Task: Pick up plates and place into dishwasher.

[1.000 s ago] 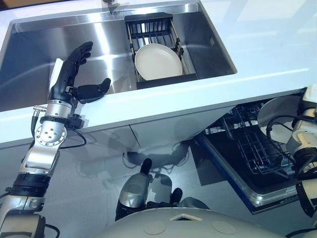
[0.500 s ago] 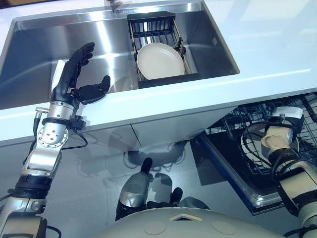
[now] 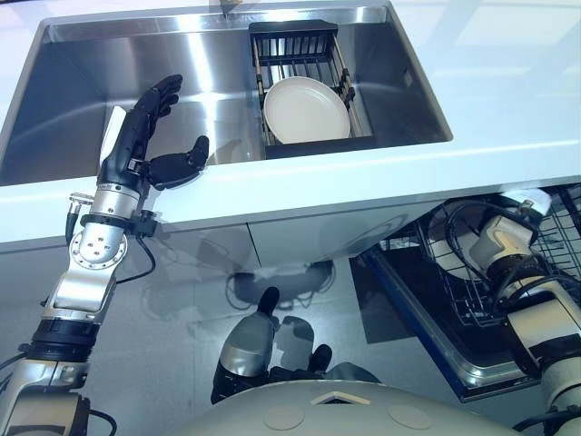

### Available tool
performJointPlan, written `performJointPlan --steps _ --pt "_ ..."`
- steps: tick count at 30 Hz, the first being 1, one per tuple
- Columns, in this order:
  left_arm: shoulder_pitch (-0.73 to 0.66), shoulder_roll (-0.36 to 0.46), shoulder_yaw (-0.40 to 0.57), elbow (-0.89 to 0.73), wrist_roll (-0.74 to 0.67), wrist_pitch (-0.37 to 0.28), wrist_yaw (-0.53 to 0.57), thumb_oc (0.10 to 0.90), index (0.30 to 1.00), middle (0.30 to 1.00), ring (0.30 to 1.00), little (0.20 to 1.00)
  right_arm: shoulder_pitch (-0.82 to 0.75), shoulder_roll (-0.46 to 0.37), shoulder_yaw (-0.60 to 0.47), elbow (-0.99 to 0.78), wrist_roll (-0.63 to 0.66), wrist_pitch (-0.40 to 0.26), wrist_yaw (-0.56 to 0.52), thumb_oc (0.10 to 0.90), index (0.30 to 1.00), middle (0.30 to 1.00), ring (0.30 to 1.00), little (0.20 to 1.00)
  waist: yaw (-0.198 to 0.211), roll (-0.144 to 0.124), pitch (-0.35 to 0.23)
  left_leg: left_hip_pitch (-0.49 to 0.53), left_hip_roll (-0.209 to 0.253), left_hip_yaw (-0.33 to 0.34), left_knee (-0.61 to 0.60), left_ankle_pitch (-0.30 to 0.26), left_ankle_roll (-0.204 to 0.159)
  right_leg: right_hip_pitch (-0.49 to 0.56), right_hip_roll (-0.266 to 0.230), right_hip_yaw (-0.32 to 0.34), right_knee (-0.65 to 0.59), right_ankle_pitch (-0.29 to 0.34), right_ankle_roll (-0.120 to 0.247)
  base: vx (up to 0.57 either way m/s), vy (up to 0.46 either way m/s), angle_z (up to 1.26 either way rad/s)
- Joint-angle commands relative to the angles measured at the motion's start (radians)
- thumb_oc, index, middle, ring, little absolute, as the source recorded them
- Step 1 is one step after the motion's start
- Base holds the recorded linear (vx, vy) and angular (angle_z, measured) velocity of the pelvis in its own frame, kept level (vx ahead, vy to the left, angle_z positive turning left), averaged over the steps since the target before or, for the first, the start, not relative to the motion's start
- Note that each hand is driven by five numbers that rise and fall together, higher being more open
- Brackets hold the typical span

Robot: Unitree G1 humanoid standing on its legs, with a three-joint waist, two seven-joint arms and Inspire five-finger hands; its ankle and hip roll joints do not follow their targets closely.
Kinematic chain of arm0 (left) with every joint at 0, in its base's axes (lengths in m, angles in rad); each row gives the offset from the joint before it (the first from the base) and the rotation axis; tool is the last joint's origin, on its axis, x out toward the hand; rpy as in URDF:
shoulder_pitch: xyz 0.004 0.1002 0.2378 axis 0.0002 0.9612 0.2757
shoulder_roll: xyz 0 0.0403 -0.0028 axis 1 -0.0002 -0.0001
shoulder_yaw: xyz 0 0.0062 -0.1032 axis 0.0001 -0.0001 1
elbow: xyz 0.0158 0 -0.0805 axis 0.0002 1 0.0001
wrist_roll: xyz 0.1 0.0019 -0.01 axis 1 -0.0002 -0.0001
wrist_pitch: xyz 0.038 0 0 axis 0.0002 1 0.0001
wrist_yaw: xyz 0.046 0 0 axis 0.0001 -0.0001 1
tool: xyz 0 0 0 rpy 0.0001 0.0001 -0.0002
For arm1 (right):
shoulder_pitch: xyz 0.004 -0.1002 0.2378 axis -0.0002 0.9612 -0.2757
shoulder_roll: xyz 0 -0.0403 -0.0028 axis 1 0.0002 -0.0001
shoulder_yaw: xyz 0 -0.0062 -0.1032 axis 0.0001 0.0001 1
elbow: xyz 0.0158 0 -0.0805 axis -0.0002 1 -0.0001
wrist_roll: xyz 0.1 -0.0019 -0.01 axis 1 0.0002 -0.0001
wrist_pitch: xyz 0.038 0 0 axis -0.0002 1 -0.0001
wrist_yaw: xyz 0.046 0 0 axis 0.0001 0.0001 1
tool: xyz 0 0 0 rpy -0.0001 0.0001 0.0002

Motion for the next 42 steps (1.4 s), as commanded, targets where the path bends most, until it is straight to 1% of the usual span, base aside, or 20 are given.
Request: performJointPlan --steps 1,3,4,5,7,11,15,17,20,23,25,27,29,32,34,36,37,39,41,42 --pt "0.057 0.006 0.03 -0.084 0.019 -0.085 0.033 0.8 0.9 0.9 0.9 0.9 -0.009 -0.081 -0.045 -0.152 0.047 -0.077 -0.198 0.8 0.9 0.9 0.9 0.9 -0.029 -0.009 -0.092 0.054 -0.027 0.075 0.017 -0.124 0.055 -0.148 0.025 0.048 0.164 0.017 0.03 -0.02 0.048 -0.19" --pt "0.074 -0.009 0.039 -0.08 0.03 -0.089 0.044 0.8 0.9 0.9 0.9 0.9 0.046 -0.075 -0.116 -0.224 0.058 -0.127 -0.229 0.8 0.9 0.9 0.9 0.9 -0.046 -0.009 -0.096 0.065 -0.028 0.087 0.011 -0.13 0.058 -0.146 0.026 0.058 0.151 0.025 0.035 -0.03 0.071 -0.14" --pt "0.086 -0.02 0.043 -0.083 0.039 -0.088 0.057 0.8 0.9 0.9 0.9 0.9 0.084 -0.072 -0.156 -0.277 0.099 -0.159 -0.251 0.8 0.9 0.9 0.9 0.9 -0.056 -0.01 -0.1 0.073 -0.027 0.097 0.005 -0.134 0.062 -0.145 0.027 0.066 0.143 0.03 0.038 -0.03 0.078 -0.06" --pt "0.093 -0.027 0.047 -0.081 0.048 -0.087 0.067 0.8 0.9 0.9 0.9 0.9 0.118 -0.065 -0.195 -0.317 0.089 -0.176 -0.251 0.8 0.9 0.9 0.9 0.9 -0.065 -0.009 -0.1 0.078 -0.026 0.106 0.005 -0.137 0.064 -0.144 0.026 0.07 0.139 0.034 0.041 -0.03 0.072 -0.08" --pt "0.106 -0.04 0.058 -0.08 0.055 -0.086 0.076 0.8 0.9 0.9 0.9 0.9 0.172 -0.057 -0.25 -0.381 0.131 -0.211 -0.265 0.8 0.9 0.9 0.9 0.9 -0.079 -0.009 -0.107 0.093 -0.025 0.117 -0.003 -0.144 0.066 -0.141 0.027 0.078 0.13 0.038 0.045 -0.01 0.067 -0.07" --pt "0.143 -0.077 0.086 -0.085 0.075 -0.08 0.101 0.8 0.9 0.9 0.9 0.9 0.311 -0.006 -0.382 -0.521 0.17 -0.3 -0.277 0.8 0.9 0.9 0.9 0.9 -0.117 -0.005 -0.125 0.113 -0.025 0.146 -0.012 -0.151 0.073 -0.141 0.026 0.096 0.12 0.048 0.05 -0.04 0.077 -0.17" --pt "0.169 -0.099 0.108 -0.079 0.084 -0.081 0.111 0.8 0.9 0.9 0.9 0.9 0.388 0.041 -0.449 -0.597 0.204 -0.344 -0.284 0.8 0.9 0.9 0.9 0.9 -0.146 -0.003 -0.14 0.139 -0.023 0.165 -0.023 -0.169 0.076 -0.133 0.026 0.109 0.121 0.035 0.053 -0.01 0.052 -0.1" --pt "0.184 -0.118 0.124 -0.075 0.096 -0.083 0.116 0.8 0.9 0.9 0.9 0.9 0.434 0.091 -0.501 -0.64 0.263 -0.391 -0.297 0.8 0.9 0.9 0.9 0.9 -0.17 0.001 -0.148 0.146 -0.023 0.185 -0.021 -0.172 0.077 -0.136 0.024 0.118 0.121 0.04 0.052 -0.04 0.062 -0.11" --pt "0.188 -0.132 0.125 -0.063 0.105 -0.087 0.133 0.8 0.9 0.9 0.9 0.9 0.465 0.134 -0.545 -0.679 0.356 -0.439 -0.321 0.8 0.9 0.9 0.9 0.9 -0.191 0.004 -0.156 0.158 -0.025 0.203 -0.02 -0.182 0.076 -0.133 0.023 0.127 0.115 0.04 0.052 -0.03 0.036 -0.11" --pt "0.186 -0.14 0.123 -0.049 0.11 -0.092 0.147 0.8 0.9 0.9 0.9 0.9 0.477 0.164 -0.57 -0.689 0.416 -0.496 -0.375 0.8 0.9 0.9 0.9 0.9 -0.204 0.009 -0.164 0.166 -0.026 0.218 -0.018 -0.192 0.076 -0.129 0.022 0.132 0.107 0.042 0.053 -0.02 0.021 -0.17" --pt "0.181 -0.141 0.119 -0.044 0.112 -0.088 0.158 0.8 0.9 0.9 0.9 0.9 0.476 0.178 -0.586 -0.692 0.431 -0.514 -0.402 0.8 0.9 0.9 0.9 0.9 -0.21 0.012 -0.169 0.17 -0.027 0.229 -0.014 -0.198 0.075 -0.129 0.021 0.133 0.103 0.044 0.054 -0.02 0.012 -0.11" --pt "0.18 -0.141 0.119 -0.038 0.11 -0.09 0.162 0.8 0.9 0.9 0.9 0.9 0.477 0.194 -0.601 -0.694 0.485 -0.55 -0.436 0.8 0.9 0.9 0.9 0.9 -0.216 0.016 -0.175 0.173 -0.027 0.239 -0.009 -0.206 0.075 -0.127 0.019 0.135 0.101 0.042 0.055 -0.03 0.006 -0.12" --pt "0.176 -0.143 0.118 -0.033 0.113 -0.087 0.162 0.8 0.9 0.9 0.9 0.9 0.479 0.215 -0.605 -0.694 0.528 -0.578 -0.434 0.8 0.9 0.9 0.9 0.9 -0.221 0.019 -0.181 0.173 -0.028 0.246 -0.004 -0.213 0.076 -0.128 0.018 0.139 0.104 0.037 0.054 -0.04 0.003 -0.08" --pt "0.162 -0.136 0.116 -0.031 0.157 -0.082 0.158 0.8 0.9 0.9 0.9 0.9 0.489 0.248 -0.591 -0.704 0.625 -0.635 -0.381 0.8 0.9 0.9 0.9 0.9 -0.235 0.025 -0.188 0.172 -0.027 0.255 0.008 -0.221 0.077 -0.134 0.015 0.144 0.119 0.027 0.051 -0.04 0.013 -0.19" --pt "0.147 -0.115 0.119 -0.032 0.206 -0.082 0.151 0.8 0.9 0.9 0.9 0.9 0.498 0.273 -0.571 -0.711 0.685 -0.678 -0.307 0.8 0.9 0.9 0.9 0.9 -0.246 0.031 -0.194 0.176 -0.028 0.259 0.015 -0.234 0.079 -0.134 0.013 0.147 0.132 0.01 0.05 -0.02 0.023 -0.17" --pt "0.123 -0.076 0.123 -0.032 0.25 -0.071 0.145 0.8 0.9 0.9 0.9 0.9 0.506 0.295 -0.54 -0.718 0.762 -0.708 -0.19 0.8 0.9 0.9 0.9 0.9 -0.259 0.038 -0.198 0.173 -0.028 0.265 0.03 -0.241 0.08 -0.14 0.011 0.152 0.146 0.002 0.047 -0.05 0.03 -0.22" --pt "0.115 -0.063 0.126 -0.033 0.253 -0.067 0.147 0.8 0.9 0.9 0.9 0.9 0.509 0.296 -0.533 -0.721 0.801 -0.713 -0.16 0.8 0.9 0.9 0.9 0.9 -0.263 0.04 -0.199 0.172 -0.028 0.267 0.033 -0.242 0.081 -0.141 0.01 0.154 0.149 0.0 0.046 -0.05 0.037 -0.22" --pt "0.083 -0.02 0.132 -0.03 0.269 -0.042 0.153 0.8 0.9 0.9 0.9 0.9 0.519 0.31 -0.515 -0.721 0.833 -0.753 -0.076 0.8 0.9 0.9 0.9 0.9 -0.277 0.047 -0.202 0.169 -0.029 0.272 0.04 -0.245 0.081 -0.148 0.009 0.159 0.158 -0.003 0.044 -0.04 0.037 -0.16" --pt "0.047 0.022 0.142 -0.016 0.26 -0.011 0.156 0.8 0.9 0.9 0.9 0.9 0.534 0.323 -0.507 -0.724 0.914 -0.791 0.012 0.8 0.9 0.9 0.9 0.9 -0.295 0.054 -0.206 0.169 -0.031 0.28 0.039 -0.245 0.082 -0.154 0.01 0.167 0.16 -0.004 0.045 -0.03 0.046 -0.13" --pt "0.029 0.047 0.149 -0.008 0.272 0.012 0.154 0.8 0.9 0.9 0.9 0.9 0.545 0.33 -0.504 -0.734 0.961 -0.8 0.079 0.8 0.9 0.9 0.9 0.9 -0.305 0.059 -0.21 0.17 -0.032 0.284 0.035 -0.244 0.082 -0.157 0.011 0.172 0.158 -0.003 0.046 -0.02 0.057 -0.18"
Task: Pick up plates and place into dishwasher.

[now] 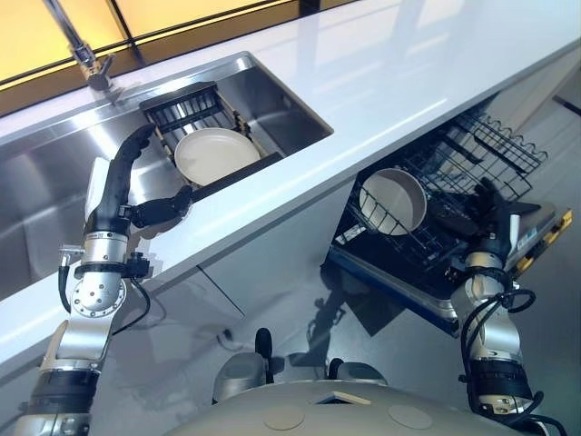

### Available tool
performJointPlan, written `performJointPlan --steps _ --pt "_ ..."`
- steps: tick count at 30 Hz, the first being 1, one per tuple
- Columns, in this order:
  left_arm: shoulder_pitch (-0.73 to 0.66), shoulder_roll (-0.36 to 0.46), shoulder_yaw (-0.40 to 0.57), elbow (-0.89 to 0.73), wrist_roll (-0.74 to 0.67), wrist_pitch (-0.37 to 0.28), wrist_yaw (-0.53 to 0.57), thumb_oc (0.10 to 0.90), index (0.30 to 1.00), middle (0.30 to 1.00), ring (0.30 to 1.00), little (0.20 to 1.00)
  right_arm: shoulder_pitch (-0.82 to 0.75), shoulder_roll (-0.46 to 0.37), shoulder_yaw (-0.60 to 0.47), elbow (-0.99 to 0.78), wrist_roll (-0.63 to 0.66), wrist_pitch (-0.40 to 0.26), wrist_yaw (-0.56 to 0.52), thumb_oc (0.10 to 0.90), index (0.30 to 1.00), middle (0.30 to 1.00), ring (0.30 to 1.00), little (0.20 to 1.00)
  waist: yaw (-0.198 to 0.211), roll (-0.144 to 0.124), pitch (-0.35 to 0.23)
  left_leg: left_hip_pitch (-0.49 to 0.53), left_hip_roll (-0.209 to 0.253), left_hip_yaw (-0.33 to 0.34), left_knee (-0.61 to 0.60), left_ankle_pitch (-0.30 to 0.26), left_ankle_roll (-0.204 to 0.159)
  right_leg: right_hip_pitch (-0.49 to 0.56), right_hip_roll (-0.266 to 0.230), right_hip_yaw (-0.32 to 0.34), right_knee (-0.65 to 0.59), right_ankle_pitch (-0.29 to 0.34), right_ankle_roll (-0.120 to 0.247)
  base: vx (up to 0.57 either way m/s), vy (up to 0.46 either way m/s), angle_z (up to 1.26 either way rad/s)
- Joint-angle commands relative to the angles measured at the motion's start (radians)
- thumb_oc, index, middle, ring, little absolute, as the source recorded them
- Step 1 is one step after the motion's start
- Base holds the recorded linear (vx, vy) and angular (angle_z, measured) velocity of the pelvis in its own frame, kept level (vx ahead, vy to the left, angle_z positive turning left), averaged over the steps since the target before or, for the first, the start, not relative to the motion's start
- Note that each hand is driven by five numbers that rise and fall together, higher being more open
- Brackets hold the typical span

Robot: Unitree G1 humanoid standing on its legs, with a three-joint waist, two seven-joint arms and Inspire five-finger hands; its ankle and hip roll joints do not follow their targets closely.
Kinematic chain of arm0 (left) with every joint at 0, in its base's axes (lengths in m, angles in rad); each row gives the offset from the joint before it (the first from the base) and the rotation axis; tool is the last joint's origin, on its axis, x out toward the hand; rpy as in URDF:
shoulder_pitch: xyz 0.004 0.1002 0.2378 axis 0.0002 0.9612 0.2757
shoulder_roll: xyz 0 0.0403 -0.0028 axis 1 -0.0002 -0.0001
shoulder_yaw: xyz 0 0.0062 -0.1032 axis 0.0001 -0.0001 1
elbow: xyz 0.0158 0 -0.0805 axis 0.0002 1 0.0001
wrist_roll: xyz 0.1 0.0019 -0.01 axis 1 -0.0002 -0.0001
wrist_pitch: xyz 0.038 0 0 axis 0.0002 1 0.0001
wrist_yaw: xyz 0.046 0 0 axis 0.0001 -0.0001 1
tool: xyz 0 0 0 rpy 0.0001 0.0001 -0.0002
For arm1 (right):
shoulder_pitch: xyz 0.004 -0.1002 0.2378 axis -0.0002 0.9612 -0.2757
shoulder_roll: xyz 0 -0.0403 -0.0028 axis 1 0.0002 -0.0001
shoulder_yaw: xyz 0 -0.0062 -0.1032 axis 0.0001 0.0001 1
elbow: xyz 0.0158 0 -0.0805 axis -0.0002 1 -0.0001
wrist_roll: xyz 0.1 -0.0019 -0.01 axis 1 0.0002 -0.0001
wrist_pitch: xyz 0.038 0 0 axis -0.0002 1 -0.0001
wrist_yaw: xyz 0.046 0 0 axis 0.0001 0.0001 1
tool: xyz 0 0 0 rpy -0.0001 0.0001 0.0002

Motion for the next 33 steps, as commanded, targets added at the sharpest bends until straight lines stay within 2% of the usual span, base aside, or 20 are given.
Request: performJointPlan --steps 1,4,5,6,8,9,12,14,16,17,20,26,33 --pt "-0.186 0.114 0.05 0.03 0.022 0.004 0.036 0.8 0.9 0.9 0.9 0.9 -0.043 -0.023 -0.012 -0.151 0.152 -0.173 0.226 0.8 0.9 0.9 0.9 0.9 -0.035 0.019 -0.068 0.094 -0.073 0.012 0.079 -0.237 0.047 -0.08 0.045 -0.055 0.081 0.004 0.018 -0.01 0.071 -0.2" --pt "-0.235 0.213 0.073 0.095 0.01 0.055 -0.004 0.8 0.9 0.9 0.9 0.9 -0.018 -0.021 0.004 -0.184 0.238 -0.089 0.445 0.8 0.9 0.9 0.9 0.9 -0.065 0.034 -0.079 0.089 -0.078 0.031 0.076 -0.238 0.046 -0.091 0.045 -0.038 0.073 0.007 0.022 0.0 0.092 -0.2" --pt "-0.252 0.243 0.075 0.12 0.004 0.073 -0.018 0.8 0.9 0.9 0.9 0.9 -0.012 -0.027 0.011 -0.192 0.27 -0.041 0.521 0.8 0.9 0.9 0.9 0.9 -0.074 0.038 -0.081 0.087 -0.079 0.037 0.079 -0.24 0.046 -0.095 0.044 -0.032 0.071 0.008 0.023 -0.01 0.089 -0.26" --pt "-0.275 0.277 0.07 0.151 -0.021 0.09 -0.032 0.8 0.9 0.9 0.9 0.9 -0.005 -0.037 0.025 -0.196 0.265 0.023 0.619 0.8 0.9 0.9 0.9 0.9 -0.083 0.042 -0.084 0.083 -0.08 0.045 0.082 -0.243 0.046 -0.101 0.043 -0.026 0.069 0.009 0.026 -0.01 0.077 -0.21" --pt "-0.301 0.312 0.065 0.185 -0.03 0.112 -0.041 0.8 0.9 0.9 0.9 0.9 0.004 -0.064 0.046 -0.198 0.233 0.056 0.718 0.8 0.9 0.9 0.9 0.9 -0.092 0.045 -0.084 0.078 -0.081 0.054 0.085 -0.243 0.046 -0.107 0.041 -0.021 0.07 0.01 0.027 -0.01 0.071 -0.27" --pt "-0.343 0.362 0.039 0.25 -0.039 0.125 -0.042 0.8 0.9 0.9 0.9 0.9 0.013 -0.11 0.087 -0.2 0.197 0.102 0.816 0.8 0.9 0.9 0.9 0.9 -0.103 0.047 -0.085 0.072 -0.083 0.063 0.088 -0.242 0.047 -0.116 0.04 -0.013 0.072 0.013 0.03 0.0 0.079 -0.25" --pt "-0.418 0.435 -0.028 0.358 -0.036 0.139 -0.041 0.8 0.9 0.9 0.9 0.9 0.021 -0.179 0.151 -0.197 0.179 0.146 0.899 0.8 0.9 0.9 0.9 0.9 -0.114 0.046 -0.082 0.066 -0.086 0.074 0.088 -0.24 0.049 -0.13 0.037 0.0 0.082 0.021 0.037 0.01 0.059 -0.16" --pt "-0.463 0.473 -0.074 0.424 -0.032 0.156 -0.024 0.8 0.9 0.9 0.9 0.9 0.029 -0.224 0.204 -0.201 0.187 0.17 0.895 0.8 0.9 0.9 0.9 0.9 -0.121 0.043 -0.075 0.063 -0.088 0.08 0.084 -0.236 0.051 -0.141 0.036 0.012 0.088 0.028 0.041 0.01 0.055 -0.11" --pt "-0.479 0.489 -0.087 0.446 -0.031 0.17 -0.023 0.8 0.9 0.9 0.9 0.9 0.033 -0.223 0.233 -0.181 0.172 0.162 0.895 0.8 0.9 0.9 0.9 0.9 -0.122 0.043 -0.071 0.062 -0.089 0.085 0.083 -0.235 0.052 -0.146 0.036 0.016 0.09 0.03 0.044 0.01 0.052 -0.2" --pt "-0.493 0.498 -0.096 0.463 -0.039 0.185 -0.024 0.8 0.9 0.9 0.9 0.9 0.038 -0.224 0.25 -0.168 0.117 0.148 0.898 0.8 0.9 0.9 0.9 0.9 -0.124 0.043 -0.067 0.059 -0.09 0.087 0.084 -0.235 0.053 -0.151 0.035 0.02 0.092 0.034 0.047 0.0 0.055 -0.21" --pt "-0.522 0.515 -0.109 0.483 -0.058 0.222 -0.056 0.8 0.9 0.9 0.9 0.9 0.048 -0.228 0.289 -0.16 0.107 0.156 0.875 0.8 0.9 0.9 0.9 0.9 -0.124 0.044 -0.056 0.054 -0.09 0.089 0.088 -0.235 0.057 -0.16 0.032 0.024 0.098 0.037 0.05 0.01 0.056 -0.1" --pt "-0.564 0.513 -0.146 0.516 -0.089 0.295 -0.107 0.8 0.9 0.9 0.9 0.9 0.059 -0.232 0.373 -0.156 -0.019 0.139 0.873 0.8 0.9 0.9 0.9 0.9 -0.122 0.042 -0.035 0.042 -0.099 0.086 0.097 -0.239 0.065 -0.182 0.022 0.026 0.116 0.045 0.061 0.02 0.079 -0.05" --pt "-0.632 0.492 -0.193 0.582 -0.192 0.321 -0.16 0.8 0.9 0.9 0.9 0.9 0.052 -0.236 0.454 -0.129 -0.121 0.112 0.76 0.8 0.9 0.9 0.9 0.9 -0.116 0.034 -0.002 0.017 -0.108 0.087 0.118 -0.244 0.075 -0.225 0.005 0.024 0.151 0.064 0.078 0.01 0.111 -0.09"
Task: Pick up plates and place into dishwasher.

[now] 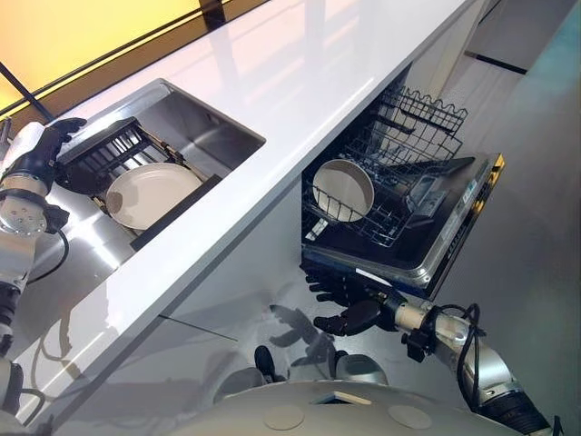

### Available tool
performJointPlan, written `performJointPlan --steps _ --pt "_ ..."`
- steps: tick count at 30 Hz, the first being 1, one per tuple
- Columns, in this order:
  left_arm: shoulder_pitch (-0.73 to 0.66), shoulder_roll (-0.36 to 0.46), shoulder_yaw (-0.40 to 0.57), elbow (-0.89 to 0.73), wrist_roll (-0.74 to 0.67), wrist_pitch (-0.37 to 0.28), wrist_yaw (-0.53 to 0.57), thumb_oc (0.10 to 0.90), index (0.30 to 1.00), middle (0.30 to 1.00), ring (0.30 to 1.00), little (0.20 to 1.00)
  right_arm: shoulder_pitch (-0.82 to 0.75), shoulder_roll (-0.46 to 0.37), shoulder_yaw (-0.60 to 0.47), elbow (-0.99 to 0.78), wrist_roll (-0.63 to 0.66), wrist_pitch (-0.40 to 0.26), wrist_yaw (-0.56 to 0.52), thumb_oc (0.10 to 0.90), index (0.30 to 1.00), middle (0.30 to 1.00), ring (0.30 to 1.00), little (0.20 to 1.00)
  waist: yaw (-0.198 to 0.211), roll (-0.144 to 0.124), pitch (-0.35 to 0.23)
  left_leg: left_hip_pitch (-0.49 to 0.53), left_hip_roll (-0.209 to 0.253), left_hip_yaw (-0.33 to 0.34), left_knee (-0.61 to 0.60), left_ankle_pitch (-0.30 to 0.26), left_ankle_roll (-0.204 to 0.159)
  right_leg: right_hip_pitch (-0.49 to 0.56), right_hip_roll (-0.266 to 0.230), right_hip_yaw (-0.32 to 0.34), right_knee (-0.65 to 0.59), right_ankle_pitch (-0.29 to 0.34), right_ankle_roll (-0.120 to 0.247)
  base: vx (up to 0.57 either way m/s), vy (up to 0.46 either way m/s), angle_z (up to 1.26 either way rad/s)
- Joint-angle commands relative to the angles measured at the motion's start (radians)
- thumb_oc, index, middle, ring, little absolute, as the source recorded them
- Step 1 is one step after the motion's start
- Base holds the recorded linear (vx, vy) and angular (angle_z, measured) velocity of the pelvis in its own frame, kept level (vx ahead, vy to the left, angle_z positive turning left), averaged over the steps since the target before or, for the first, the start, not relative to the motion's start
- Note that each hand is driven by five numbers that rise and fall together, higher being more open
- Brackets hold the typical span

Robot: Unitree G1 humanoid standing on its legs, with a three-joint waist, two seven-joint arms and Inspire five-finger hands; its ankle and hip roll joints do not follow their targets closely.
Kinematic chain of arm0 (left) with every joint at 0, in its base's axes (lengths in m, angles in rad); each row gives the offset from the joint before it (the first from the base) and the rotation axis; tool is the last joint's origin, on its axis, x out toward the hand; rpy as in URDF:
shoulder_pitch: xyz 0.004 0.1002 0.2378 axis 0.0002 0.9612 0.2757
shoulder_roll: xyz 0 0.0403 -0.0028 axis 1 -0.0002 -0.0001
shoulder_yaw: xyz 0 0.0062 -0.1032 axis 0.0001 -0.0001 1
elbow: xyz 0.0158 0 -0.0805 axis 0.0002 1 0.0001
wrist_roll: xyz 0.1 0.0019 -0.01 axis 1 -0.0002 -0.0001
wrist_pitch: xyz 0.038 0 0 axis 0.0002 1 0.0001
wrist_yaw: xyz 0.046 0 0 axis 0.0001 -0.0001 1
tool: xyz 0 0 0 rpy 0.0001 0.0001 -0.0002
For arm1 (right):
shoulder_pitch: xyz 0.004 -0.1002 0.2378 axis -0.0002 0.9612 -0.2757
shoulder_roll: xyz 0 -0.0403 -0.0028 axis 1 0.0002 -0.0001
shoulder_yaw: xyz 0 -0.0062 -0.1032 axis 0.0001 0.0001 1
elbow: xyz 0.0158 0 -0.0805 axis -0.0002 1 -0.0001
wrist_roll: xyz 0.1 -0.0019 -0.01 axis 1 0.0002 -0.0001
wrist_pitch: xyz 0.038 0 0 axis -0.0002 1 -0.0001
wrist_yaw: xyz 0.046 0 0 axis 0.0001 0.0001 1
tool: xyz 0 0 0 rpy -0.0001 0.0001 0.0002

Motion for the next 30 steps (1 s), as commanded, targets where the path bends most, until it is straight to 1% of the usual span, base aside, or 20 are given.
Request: performJointPlan --steps 1,3,9,11,17,20,25,26,30 --pt "-0.223 0.085 0.029 0.062 -0.059 -0.019 0.026 0.8 0.9 0.9 0.9 0.9 -0.073 -0.02 0.014 -0.059 -0.014 -0.113 -0.056 0.8 0.9 0.9 0.9 0.9 -0.009 0.019 0.021 0.013 -0.113 -0.035 0.119 -0.203 0.087 -0.126 0.011 -0.039 0.099 0.064 0.076 0.03 0.093 0.03" --pt "-0.24 0.077 0.017 0.078 -0.067 -0.018 0.026 0.8 0.9 0.9 0.9 0.9 -0.069 -0.012 0.028 -0.054 -0.043 -0.14 -0.085 0.8 0.9 0.9 0.9 0.9 -0.01 0.017 0.026 0.008 -0.114 -0.03 0.123 -0.205 0.089 -0.133 0.008 -0.037 0.099 0.07 0.079 0.03 0.094 0.02" --pt "-0.341 0.066 -0.059 0.15 -0.085 -0.032 0.022 0.8 0.9 0.9 0.9 0.9 -0.066 0.0 0.065 -0.048 -0.045 -0.164 -0.141 0.8 0.9 0.9 0.9 0.9 -0.015 0.014 0.035 -0.012 -0.118 -0.015 0.134 -0.209 0.092 -0.156 0.003 -0.028 0.094 0.085 0.089 0.04 0.078 -0.02" --pt "-0.378 0.07 -0.083 0.166 -0.099 -0.024 0.019 0.8 0.9 0.9 0.9 0.9 -0.063 -0.001 0.075 -0.046 -0.053 -0.176 -0.155 0.8 0.9 0.9 0.9 0.9 -0.018 0.014 0.038 -0.017 -0.118 -0.012 0.136 -0.21 0.092 -0.162 0.001 -0.026 0.089 0.091 0.093 0.05 0.063 -0.04" --pt "-0.474 0.074 -0.157 0.213 -0.103 -0.007 0.043 0.8 0.9 0.9 0.9 0.9 -0.067 -0.01 0.096 -0.042 -0.05 -0.175 -0.188 0.8 0.9 0.9 0.9 0.9 -0.026 0.009 0.061 -0.045 -0.117 -0.004 0.154 -0.215 0.093 -0.187 0.002 -0.011 0.079 0.104 0.098 0.01 0.025 -0.01" --pt "-0.512 0.075 -0.184 0.221 -0.116 0.014 0.049 0.8 0.9 0.9 0.9 0.9 -0.07 -0.014 0.103 -0.037 -0.054 -0.174 -0.202 0.8 0.9 0.9 0.9 0.9 -0.029 0.006 0.072 -0.059 -0.115 -0.001 0.162 -0.216 0.094 -0.195 0.003 -0.004 0.073 0.112 0.099 0.0 0.0 0.0" --pt "-0.551 0.079 -0.209 0.238 -0.147 0.035 0.021 0.8 0.9 0.9 0.9 0.9 -0.063 -0.018 0.098 -0.034 -0.063 -0.182 -0.217 0.8 0.9 0.9 0.9 0.9 -0.033 -0.002 0.084 -0.072 -0.111 0.007 0.173 -0.219 0.094 -0.203 0.002 0.001 0.066 0.122 0.101 0.0 -0.003 -0.03" --pt "-0.573 0.073 -0.224 0.249 -0.154 0.062 -0.01 0.8 0.9 0.9 0.9 0.9 -0.064 -0.02 0.099 -0.03 -0.066 -0.188 -0.229 0.8 0.9 0.9 0.9 0.9 -0.038 -0.006 0.092 -0.081 -0.109 0.011 0.179 -0.22 0.095 -0.208 0.003 0.003 0.063 0.125 0.101 0.0 0.0 0.0" --pt "-0.6 0.071 -0.257 0.279 -0.139 0.124 -0.113 0.8 0.9 0.9 0.9 0.9 -0.069 -0.021 0.09 -0.027 -0.061 -0.194 -0.245 0.8 0.9 0.9 0.9 0.9 -0.039 -0.013 0.107 -0.099 -0.107 0.014 0.191 -0.221 0.098 -0.213 0.007 0.013 0.055 0.131 0.101 -0.04 -0.025 -0.05"
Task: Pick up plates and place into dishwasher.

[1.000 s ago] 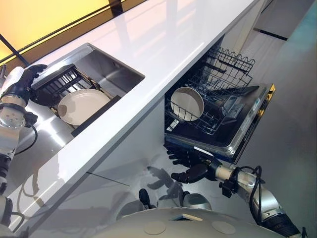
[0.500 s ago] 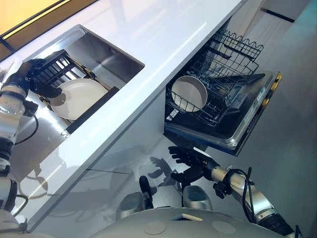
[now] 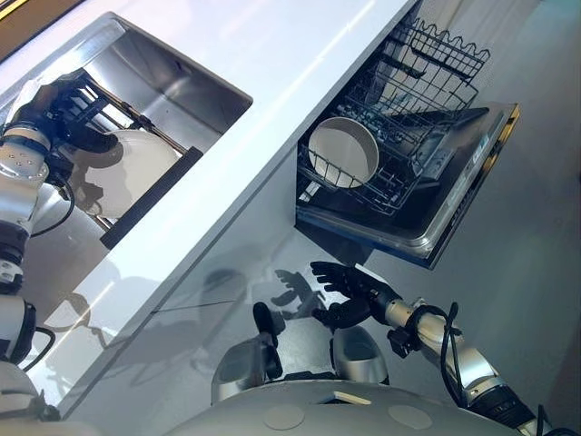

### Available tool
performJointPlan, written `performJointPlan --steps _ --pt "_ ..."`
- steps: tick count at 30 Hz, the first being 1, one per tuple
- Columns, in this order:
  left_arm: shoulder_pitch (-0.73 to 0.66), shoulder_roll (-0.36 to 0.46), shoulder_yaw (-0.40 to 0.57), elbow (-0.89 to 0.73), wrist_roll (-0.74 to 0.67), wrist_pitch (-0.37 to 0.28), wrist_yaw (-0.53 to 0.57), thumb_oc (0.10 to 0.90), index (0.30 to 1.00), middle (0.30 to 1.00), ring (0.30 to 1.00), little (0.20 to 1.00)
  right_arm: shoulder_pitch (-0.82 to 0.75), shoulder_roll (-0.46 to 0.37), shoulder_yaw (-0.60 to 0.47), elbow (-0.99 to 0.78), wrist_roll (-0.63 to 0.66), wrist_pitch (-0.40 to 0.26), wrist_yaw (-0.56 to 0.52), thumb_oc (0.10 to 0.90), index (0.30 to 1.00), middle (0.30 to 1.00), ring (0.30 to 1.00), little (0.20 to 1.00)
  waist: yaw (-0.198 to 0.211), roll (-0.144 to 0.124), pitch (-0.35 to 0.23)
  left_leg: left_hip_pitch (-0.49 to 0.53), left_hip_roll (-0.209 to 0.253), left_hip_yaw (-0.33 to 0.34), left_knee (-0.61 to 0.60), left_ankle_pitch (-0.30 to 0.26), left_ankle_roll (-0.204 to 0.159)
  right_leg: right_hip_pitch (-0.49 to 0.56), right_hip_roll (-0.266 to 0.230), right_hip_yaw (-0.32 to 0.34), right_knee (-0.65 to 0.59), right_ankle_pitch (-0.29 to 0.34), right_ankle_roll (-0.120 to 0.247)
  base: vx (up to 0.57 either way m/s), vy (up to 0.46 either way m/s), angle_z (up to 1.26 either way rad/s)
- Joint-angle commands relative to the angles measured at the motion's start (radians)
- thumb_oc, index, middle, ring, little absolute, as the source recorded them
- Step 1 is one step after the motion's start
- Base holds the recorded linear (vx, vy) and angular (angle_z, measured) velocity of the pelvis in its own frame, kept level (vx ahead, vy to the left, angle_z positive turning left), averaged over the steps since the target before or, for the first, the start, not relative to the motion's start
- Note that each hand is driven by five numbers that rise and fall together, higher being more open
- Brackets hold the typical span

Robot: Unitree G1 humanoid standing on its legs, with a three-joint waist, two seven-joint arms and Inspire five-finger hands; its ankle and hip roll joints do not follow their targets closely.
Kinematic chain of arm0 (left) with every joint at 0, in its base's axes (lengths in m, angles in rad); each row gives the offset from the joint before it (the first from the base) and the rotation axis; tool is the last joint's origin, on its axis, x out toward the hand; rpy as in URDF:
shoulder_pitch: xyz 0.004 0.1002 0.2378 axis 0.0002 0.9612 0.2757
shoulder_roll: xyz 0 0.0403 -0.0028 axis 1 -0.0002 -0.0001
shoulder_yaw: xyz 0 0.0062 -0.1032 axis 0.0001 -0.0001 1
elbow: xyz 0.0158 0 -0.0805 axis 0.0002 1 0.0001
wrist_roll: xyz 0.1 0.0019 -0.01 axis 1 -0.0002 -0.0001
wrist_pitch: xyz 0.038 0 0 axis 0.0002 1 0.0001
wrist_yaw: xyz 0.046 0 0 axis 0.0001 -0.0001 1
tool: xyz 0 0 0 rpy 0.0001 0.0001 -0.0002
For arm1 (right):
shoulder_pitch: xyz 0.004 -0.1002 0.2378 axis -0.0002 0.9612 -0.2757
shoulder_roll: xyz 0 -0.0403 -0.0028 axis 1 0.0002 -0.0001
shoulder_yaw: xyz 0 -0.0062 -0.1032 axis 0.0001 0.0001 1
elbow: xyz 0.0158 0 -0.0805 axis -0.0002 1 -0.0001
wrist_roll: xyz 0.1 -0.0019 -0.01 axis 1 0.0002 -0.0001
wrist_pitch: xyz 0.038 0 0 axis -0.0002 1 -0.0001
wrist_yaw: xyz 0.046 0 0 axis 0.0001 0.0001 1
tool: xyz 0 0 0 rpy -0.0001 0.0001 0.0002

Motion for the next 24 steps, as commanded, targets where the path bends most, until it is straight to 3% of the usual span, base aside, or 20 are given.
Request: performJointPlan --steps 1,8,17,20,22,24 --pt "-0.161 0.075 -0.025 0.065 0.019 0.038 -0.092 0.8 0.9 0.9 0.9 0.9 -0.023 -0.023 0.0 -0.069 0.019 -0.104 -0.012 0.8 0.9 0.9 0.9 0.9 -0.019 0.008 -0.032 -0.044 -0.096 -0.008 0.193 -0.22 0.083 -0.146 0.019 0.018 0.038 0.122 0.094 -0.03 -0.014 -0.09" --pt "-0.12 0.106 -0.038 0.088 0.006 0.055 -0.254 0.8 0.9 0.9 0.9 0.9 -0.005 -0.023 -0.048 -0.001 -0.041 -0.102 -0.097 0.8 0.9 0.9 0.9 0.9 -0.014 0.009 -0.019 -0.048 -0.096 -0.005 0.199 -0.222 0.083 -0.145 0.011 0.008 0.028 0.14 0.098 -0.01 -0.006 -0.02" --pt "-0.069 0.136 -0.028 0.048 0.034 0.078 -0.448 0.8 0.9 0.9 0.9 0.9 0.023 -0.018 -0.097 0.07 -0.048 -0.132 -0.101 0.8 0.9 0.9 0.9 0.9 0.0 0.012 -0.017 -0.041 -0.102 -0.017 0.202 -0.223 0.083 -0.131 0.005 -0.013 0.016 0.141 0.099 0.0 -0.004 0.02" --pt "-0.037 0.142 -0.018 0.021 0.053 0.074 -0.513 0.8 0.9 0.9 0.9 0.9 0.024 -0.004 -0.089 0.138 -0.125 -0.124 -0.151 0.8 0.9 0.9 0.9 0.9 0.013 0.015 -0.024 -0.035 -0.101 -0.022 0.199 -0.223 0.08 -0.124 0.002 -0.026 0.012 0.139 0.102 -0.01 -0.033 0.06" --pt "-0.023 0.149 -0.007 0.002 0.052 0.07 -0.541 0.69 0.806 0.806 0.806 0.79 0.025 0.003 -0.092 0.209 -0.157 -0.116 -0.183 0.8 0.9 0.9 0.9 0.9 0.02 0.015 -0.029 -0.027 -0.101 -0.026 0.194 -0.223 0.079 -0.115 0.001 -0.036 0.007 0.137 0.102 -0.01 -0.047 0.05" --pt "-0.017 0.161 0.001 -0.026 0.063 0.079 -0.565 0.66 0.78 0.78 0.78 0.76 0.027 0.008 -0.103 0.285 -0.179 -0.114 -0.204 0.8 0.9 0.9 0.9 0.9 0.028 0.015 -0.033 -0.02 -0.1 -0.029 0.19 -0.222 0.077 -0.103 0.0 -0.048 0.003 0.136 0.102 0.0 -0.061 0.07"
